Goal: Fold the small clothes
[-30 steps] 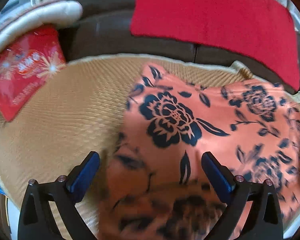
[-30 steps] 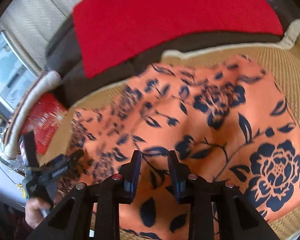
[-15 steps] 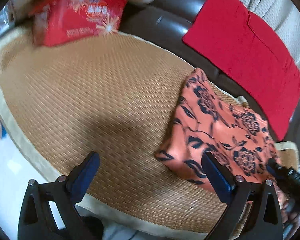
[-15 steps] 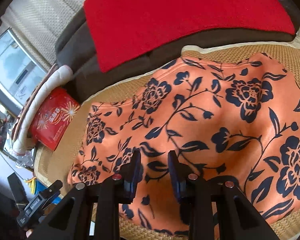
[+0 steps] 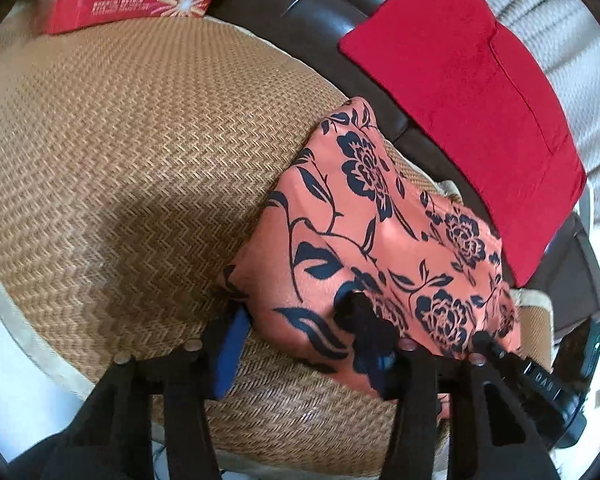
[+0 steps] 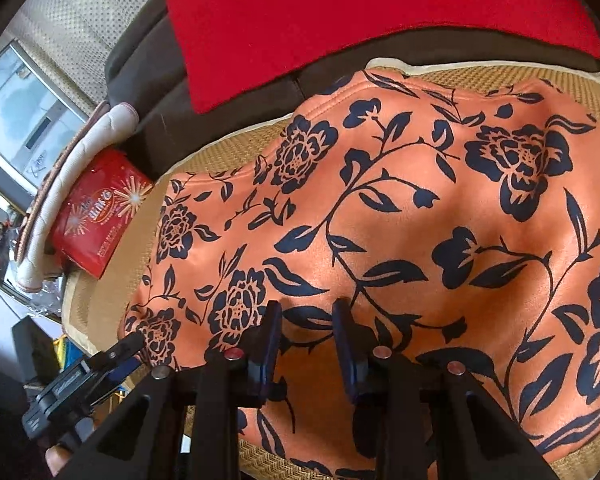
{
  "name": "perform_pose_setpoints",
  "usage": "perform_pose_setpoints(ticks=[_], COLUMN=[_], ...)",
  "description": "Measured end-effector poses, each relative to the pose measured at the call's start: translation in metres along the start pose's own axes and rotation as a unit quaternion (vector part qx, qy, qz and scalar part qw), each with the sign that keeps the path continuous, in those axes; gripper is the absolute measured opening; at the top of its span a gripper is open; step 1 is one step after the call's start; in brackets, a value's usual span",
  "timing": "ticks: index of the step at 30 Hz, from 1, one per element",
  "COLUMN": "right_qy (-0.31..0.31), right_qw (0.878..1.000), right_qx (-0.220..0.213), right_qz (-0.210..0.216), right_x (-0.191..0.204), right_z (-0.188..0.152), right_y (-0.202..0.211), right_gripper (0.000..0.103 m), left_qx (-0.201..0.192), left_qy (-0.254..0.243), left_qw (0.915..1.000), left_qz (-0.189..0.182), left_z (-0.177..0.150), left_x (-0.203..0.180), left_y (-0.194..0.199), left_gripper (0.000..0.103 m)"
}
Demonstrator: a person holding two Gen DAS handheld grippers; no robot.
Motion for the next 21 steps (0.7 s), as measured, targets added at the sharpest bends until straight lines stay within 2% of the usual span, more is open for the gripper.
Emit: perform_pose_setpoints(ticks=[3,4,6,9,11,13,16,19,21], right_qy=[0.000,-0.001,-0.003,-0.009,-0.013,-0.016,-0.028,-0.045,-0.059], right_qw=[1.000,1.000,1.000,0.999,0.999,0.998,0.997,0.994,0.992], right_qx=[0.005,0.007,0.010,0.014,0.016,0.020,0.027,0.039,0.049], right_qz=[0.012,0.015,0.024,0.038,0.047,0.056,0.071,0.088,0.102], right_x=[-0.002,-0.002,-0.003,-0.006,-0.009,-0.011,-0.015,-0.019,-0.021], right_z=[0.000,0.000,0.000,-0.001,-0.001,-0.001,-0.001,-0.001,0.000], right_y=[0.002,0.002,0.002,0.003,0.004,0.005,0.007,0.010,0.015], right_gripper=[0.031,0.031,0.031,0.031,0.031,0.031,0.031,0.030,0.030], left_qx=[-0.003,-0.003,-0.008,-0.013,-0.018,-0.026,-0.044,-0.070,-0.093], left_qy=[0.002,0.006,0.017,0.025,0.024,0.012,-0.008,-0.069,-0.129], left_qw=[1.0000,1.0000,0.9998,0.9994,0.9993,0.9993,0.9983,0.9947,0.9866], left_qz=[-0.004,-0.004,-0.012,-0.022,-0.024,-0.025,-0.037,-0.030,-0.036], left_z=[0.001,0.002,0.003,0.005,0.007,0.011,0.018,0.021,0.019], left_x=[-0.005,-0.006,-0.010,-0.014,-0.016,-0.021,-0.033,-0.057,-0.085], left_y=[-0.005,-0.008,-0.012,-0.016,-0.018,-0.019,-0.018,-0.010,-0.002], left_gripper=[0.053,0.058,0.062,0.061,0.053,0.028,0.021,0.019,0.018])
Point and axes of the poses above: each gripper's, at about its wrist camera, not at the fingertips, and y roughly against the way its jaws point, x to its left, z to its top, the point moved 8 cm from there along -y, roughly the way its jaws point, and after that the axes turned 4 degrees about -x, right-handed, at the moved point
